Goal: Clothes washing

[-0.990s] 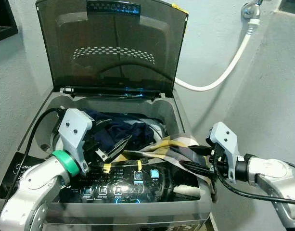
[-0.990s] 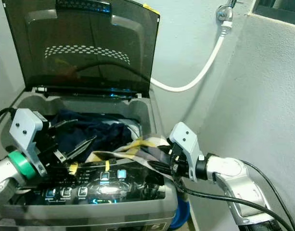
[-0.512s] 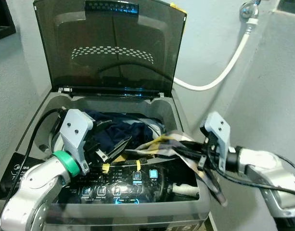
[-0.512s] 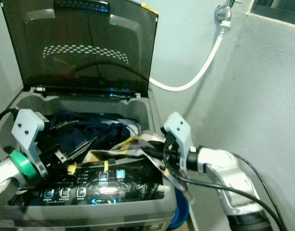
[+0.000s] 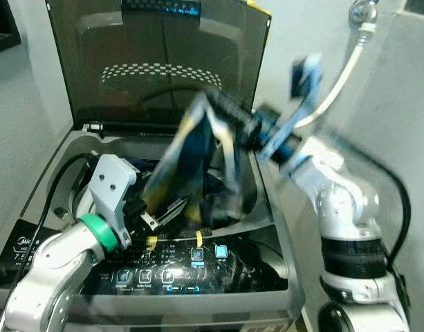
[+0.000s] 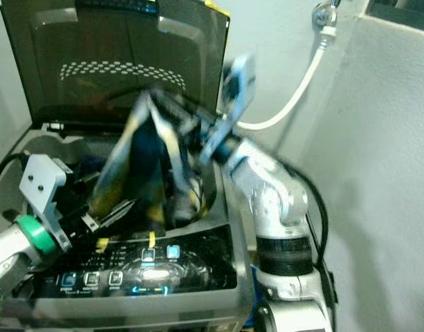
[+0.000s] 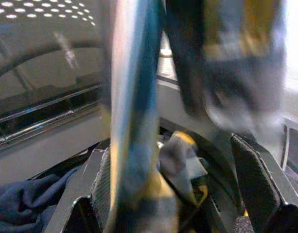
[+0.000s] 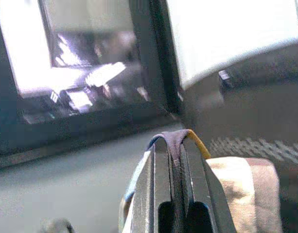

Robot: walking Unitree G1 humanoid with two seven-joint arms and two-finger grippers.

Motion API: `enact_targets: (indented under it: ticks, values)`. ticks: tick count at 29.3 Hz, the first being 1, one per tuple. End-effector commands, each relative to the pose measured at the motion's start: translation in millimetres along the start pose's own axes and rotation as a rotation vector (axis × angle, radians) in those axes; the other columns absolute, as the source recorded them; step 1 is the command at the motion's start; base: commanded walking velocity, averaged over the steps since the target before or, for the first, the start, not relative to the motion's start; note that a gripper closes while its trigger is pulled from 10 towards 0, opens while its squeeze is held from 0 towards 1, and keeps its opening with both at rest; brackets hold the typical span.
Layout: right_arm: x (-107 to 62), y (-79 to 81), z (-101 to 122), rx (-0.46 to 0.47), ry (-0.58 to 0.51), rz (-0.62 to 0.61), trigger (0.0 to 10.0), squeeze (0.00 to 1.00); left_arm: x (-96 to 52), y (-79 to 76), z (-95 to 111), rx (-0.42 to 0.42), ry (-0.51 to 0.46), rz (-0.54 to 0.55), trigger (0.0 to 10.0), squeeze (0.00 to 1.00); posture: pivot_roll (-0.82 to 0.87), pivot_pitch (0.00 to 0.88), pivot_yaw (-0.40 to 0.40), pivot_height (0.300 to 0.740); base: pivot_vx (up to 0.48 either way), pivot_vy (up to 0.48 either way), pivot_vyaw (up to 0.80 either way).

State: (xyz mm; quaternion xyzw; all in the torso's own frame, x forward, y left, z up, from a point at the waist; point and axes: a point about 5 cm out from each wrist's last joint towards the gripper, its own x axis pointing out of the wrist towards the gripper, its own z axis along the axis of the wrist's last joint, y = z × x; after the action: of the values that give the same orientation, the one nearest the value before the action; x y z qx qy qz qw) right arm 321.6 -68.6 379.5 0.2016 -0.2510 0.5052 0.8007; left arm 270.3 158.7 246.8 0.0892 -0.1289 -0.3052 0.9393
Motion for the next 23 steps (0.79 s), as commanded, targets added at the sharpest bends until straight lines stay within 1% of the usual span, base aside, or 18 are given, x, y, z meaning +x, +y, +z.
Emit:
enact_targets:
  ticks: [1,2,3,5,6,7,8,9,11,12,13,14,15,16,17,18,21,23]
  values:
    - [0.3,1.4,1.0,0.004,0.009,0.027,0.0,0.0,-0.4,-0.9,-1.3,-0.004,0.004,-0.009,10.0,0.0,0.06,0.0,-0.017,0.74,0.0,0.0,0.0]
    - [0.3,1.4,1.0,0.004,0.009,0.027,0.0,0.0,-0.4,-0.9,-1.3,-0.004,0.004,-0.009,10.0,0.0,0.06,0.0,-0.017,0.74,0.0,0.0,0.0]
    - [-1.3,1.0,-4.4,-0.019,0.052,0.032,0.0,0.0,-0.4,-0.7,-1.2,-0.004,0.004,-0.009,10.0,0.0,0.06,0.0,-0.017,0.74,0.0,0.0,0.0]
    - [-10.8,-1.3,-33.2,-0.131,0.227,0.018,0.0,0.0,-0.5,-0.4,-1.5,-0.001,0.005,-0.007,10.0,0.0,0.06,0.0,-0.019,0.74,0.0,0.0,0.0]
    - [-10.8,-1.3,-33.2,-0.131,0.227,0.018,0.0,0.0,-0.5,-0.4,-1.5,-0.001,0.005,-0.007,10.0,0.0,0.06,0.0,-0.019,0.74,0.0,0.0,0.0]
    - [-19.4,-5.5,-55.2,-0.171,0.324,-0.023,8.1,0.0,0.2,-1.1,-1.9,-0.001,0.006,-0.009,10.0,0.0,0.06,0.0,-0.017,0.74,0.0,0.0,0.0]
    - [-19.4,-5.5,-55.2,-0.171,0.324,-0.023,8.1,0.0,0.2,-1.1,-1.9,-0.001,0.006,-0.009,10.0,0.0,0.06,0.0,-0.017,0.74,0.0,0.0,0.0]
    - [-27.5,-11.1,-71.4,-0.195,0.397,-0.061,10.0,0.0,1.0,-2.3,-2.6,0.001,0.009,-0.016,10.0,0.0,0.06,0.0,-0.013,0.74,0.0,0.0,0.0]
    - [-30.6,-13.4,-77.4,-0.207,0.431,-0.071,10.0,0.0,1.3,-2.8,-2.9,0.002,0.011,-0.019,10.0,0.0,0.06,0.0,-0.013,0.74,0.0,0.0,0.0]
    - [-34.2,-15.0,-83.1,-0.227,0.473,-0.068,10.0,0.76,1.6,-3.1,-3.1,0.003,0.012,-0.022,10.0,0.0,0.06,0.0,-0.012,0.74,0.0,0.0,0.0]
    - [-34.2,-15.0,-83.1,-0.227,0.473,-0.068,10.0,0.76,1.6,-3.1,-3.1,0.003,0.012,-0.022,10.0,0.0,0.06,0.0,-0.012,0.74,0.0,0.0,0.0]
    - [-37.3,-17.0,-87.9,-0.248,0.511,-0.074,10.0,0.76,2.0,-3.2,-3.1,0.004,0.012,-0.023,10.0,0.0,0.06,0.0,-0.012,0.74,0.0,0.0,0.0]
    - [-40.3,-19.9,-92.3,-0.286,0.546,-0.092,10.0,1.0,2.5,-3.0,-2.7,0.004,0.011,-0.024,10.0,0.0,0.06,0.0,-0.013,0.74,0.0,0.0,0.0]
    - [-40.3,-19.9,-92.3,-0.286,0.546,-0.092,10.0,1.0,2.5,-3.0,-2.7,0.004,0.011,-0.024,10.0,0.0,0.06,0.0,-0.013,0.74,0.0,0.0,0.0]
    - [-42.5,-25.5,-95.2,-0.354,0.561,-0.146,10.0,0.85,2.9,-2.8,-2.4,0.005,0.009,-0.027,10.0,0.0,0.06,0.0,-0.011,0.74,0.0,0.0,0.0]
    - [-40.7,-30.6,-92.0,-0.374,0.534,-0.2,10.0,0.0,2.9,-2.4,-2.1,0.006,0.008,-0.029,10.0,0.0,0.06,0.0,-0.012,0.74,0.0,0.0,0.0]
    - [-39.2,-34.5,-88.6,-0.384,0.509,-0.242,10.0,0.0,2.8,-2.2,-2.0,0.007,0.008,-0.03,10.0,0.0,0.06,0.0,-0.012,0.74,0.0,0.0,0.0]
    - [-37.3,-45.3,-77.7,-0.398,0.455,-0.316,10.0,0.0,2.6,-1.3,-2.0,0.007,0.008,-0.031,10.0,0.0,0.06,0.0,-0.014,0.74,0.0,0.0,0.0]
